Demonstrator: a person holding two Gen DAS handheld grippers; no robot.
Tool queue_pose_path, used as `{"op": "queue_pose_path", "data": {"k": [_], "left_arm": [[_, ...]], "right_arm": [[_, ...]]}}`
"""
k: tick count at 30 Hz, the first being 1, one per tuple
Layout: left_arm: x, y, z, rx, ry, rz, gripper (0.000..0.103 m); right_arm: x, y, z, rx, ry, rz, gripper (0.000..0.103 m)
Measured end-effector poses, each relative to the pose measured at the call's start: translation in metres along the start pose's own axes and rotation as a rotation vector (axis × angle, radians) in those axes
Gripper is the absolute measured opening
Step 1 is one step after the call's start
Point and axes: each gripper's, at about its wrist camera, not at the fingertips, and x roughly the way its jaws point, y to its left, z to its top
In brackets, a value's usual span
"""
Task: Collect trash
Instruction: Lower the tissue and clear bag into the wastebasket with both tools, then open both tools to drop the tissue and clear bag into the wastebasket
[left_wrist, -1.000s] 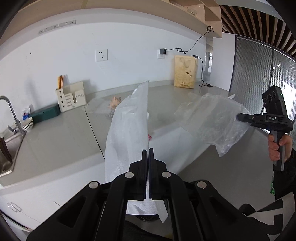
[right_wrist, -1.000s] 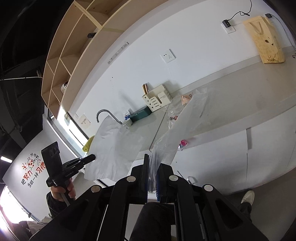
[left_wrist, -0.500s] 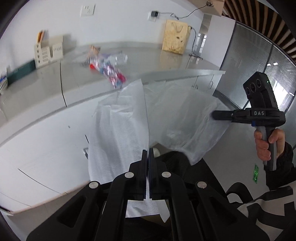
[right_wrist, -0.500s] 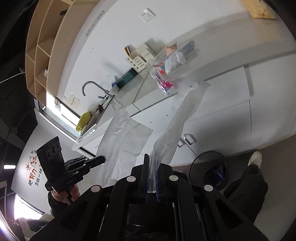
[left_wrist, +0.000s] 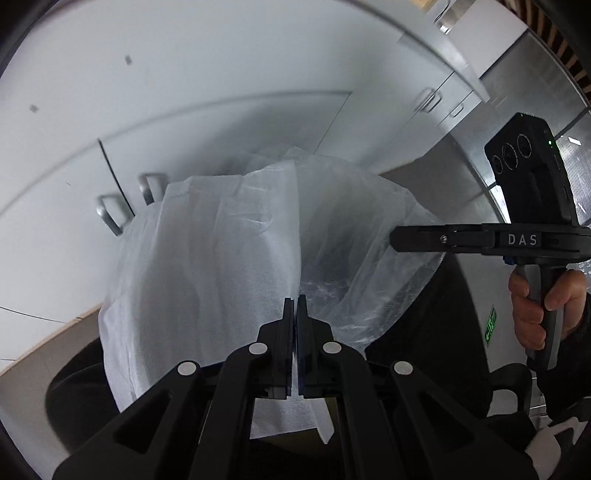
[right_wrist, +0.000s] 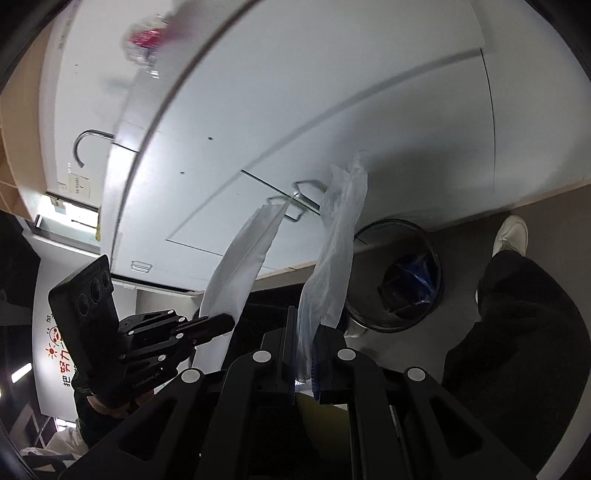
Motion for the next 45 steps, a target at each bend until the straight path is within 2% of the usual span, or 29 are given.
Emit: {"op": "queue_pose_path", "data": {"k": [6, 8, 11, 17, 26, 33, 36, 37, 38, 39, 40, 41, 42, 43, 45], "left_arm": [[0.081, 0.027, 0.024, -0.049, 0.109, 0.005, 0.002], [0.104, 0.041, 0.029, -0.096, 0.147, -0.012, 0.002], [0.137, 0.061, 0.033, -0.13, 0.195, -0.017, 0.002], [0.191, 0.091, 0.034, -0.192, 0.269, 0.022, 0.002], [0.225, 0.131, 0.032, -0.239, 0.31, 0.092, 0.002], [0.235, 0.141, 0.024, -0.244, 0.343, 0.113, 0.004], [0.225, 0.132, 0.028, -0.226, 0.342, 0.141, 0.004], [0.222, 0.132, 0.027, -0.219, 0.341, 0.148, 0.007], [0.22, 0.134, 0.027, -0.215, 0.34, 0.166, 0.024], [0.217, 0.133, 0.026, -0.208, 0.335, 0.192, 0.038], [0.214, 0.133, 0.024, -0.201, 0.325, 0.213, 0.069], [0.209, 0.131, 0.024, -0.194, 0.304, 0.233, 0.082], [0.204, 0.13, 0.023, -0.187, 0.29, 0.25, 0.083], [0.202, 0.13, 0.021, -0.184, 0.296, 0.263, 0.086], [0.197, 0.128, 0.019, -0.198, 0.3, 0.269, 0.088]], "right_arm": [[0.071, -0.033, 0.023, 0.027, 0.122, -0.077, 0.011], [0.093, -0.042, 0.03, 0.034, 0.163, -0.104, 0.011], [0.12, -0.055, 0.038, 0.049, 0.204, -0.129, 0.011], [0.174, -0.074, 0.068, 0.094, 0.262, -0.148, 0.011], [0.225, -0.106, 0.083, 0.156, 0.324, -0.204, 0.011], [0.232, -0.111, 0.079, 0.165, 0.347, -0.233, 0.018], [0.224, -0.108, 0.08, 0.159, 0.321, -0.253, 0.034], [0.22, -0.107, 0.08, 0.154, 0.308, -0.261, 0.04], [0.216, -0.105, 0.08, 0.149, 0.295, -0.27, 0.048], [0.212, -0.104, 0.081, 0.146, 0.281, -0.277, 0.051], [0.206, -0.103, 0.08, 0.141, 0.263, -0.286, 0.056], [0.201, -0.101, 0.081, 0.137, 0.25, -0.289, 0.062], [0.193, -0.099, 0.08, 0.132, 0.225, -0.291, 0.066], [0.187, -0.097, 0.08, 0.128, 0.206, -0.295, 0.075], [0.173, -0.094, 0.079, 0.122, 0.171, -0.301, 0.077]]}}
